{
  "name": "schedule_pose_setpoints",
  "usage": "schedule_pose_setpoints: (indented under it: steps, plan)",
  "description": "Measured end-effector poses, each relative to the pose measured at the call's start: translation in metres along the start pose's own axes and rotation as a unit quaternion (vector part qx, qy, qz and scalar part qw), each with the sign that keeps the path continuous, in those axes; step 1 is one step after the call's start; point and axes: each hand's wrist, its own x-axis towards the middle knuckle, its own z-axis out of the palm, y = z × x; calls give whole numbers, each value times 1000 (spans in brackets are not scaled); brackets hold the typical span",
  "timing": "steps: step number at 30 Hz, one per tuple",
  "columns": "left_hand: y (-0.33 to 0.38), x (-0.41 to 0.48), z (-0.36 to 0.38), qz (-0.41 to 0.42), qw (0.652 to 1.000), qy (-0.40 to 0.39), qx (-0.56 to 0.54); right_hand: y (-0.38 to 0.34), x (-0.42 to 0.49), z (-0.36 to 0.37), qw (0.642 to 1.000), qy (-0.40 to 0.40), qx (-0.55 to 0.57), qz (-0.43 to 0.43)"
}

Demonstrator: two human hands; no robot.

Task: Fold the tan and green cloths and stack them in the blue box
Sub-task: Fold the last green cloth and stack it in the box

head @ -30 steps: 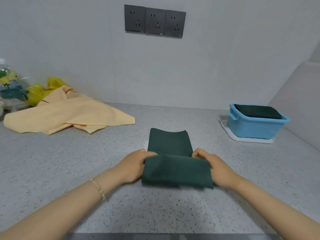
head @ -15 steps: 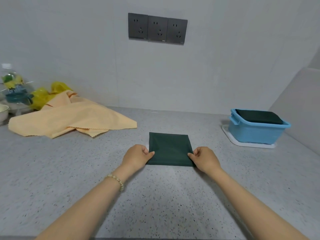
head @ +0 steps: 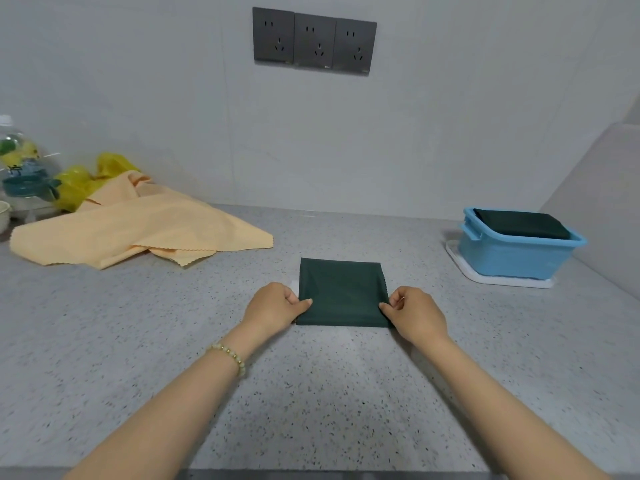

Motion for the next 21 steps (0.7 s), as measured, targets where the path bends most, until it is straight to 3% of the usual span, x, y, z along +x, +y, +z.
schedule_pose_setpoints:
  steps: [3,5,8,10,13,16,21]
  plan:
    - [5,-2,-6,-9,1000,-2,-10,-3,-4,-5,998,18,-58,-31]
    - [14,0,-9,1,998,56,2,-9,-1,-6,991,63,-72,-95]
    - [30,16,-6,104,984,127,75,-35,10,0,981,44,-56,-179]
    - [43,30,3,153,975,61,152,-55,18,11,979,-14,-62,-192]
    - [44,45,19,126,963,-31,235,-73,31,31,974,-78,-111,-181]
    - [29,50,34,108,954,-47,276,-68,37,48,969,-121,-139,-165]
    - [11,57,44,122,956,-57,262,-42,41,60,975,-98,-103,-171]
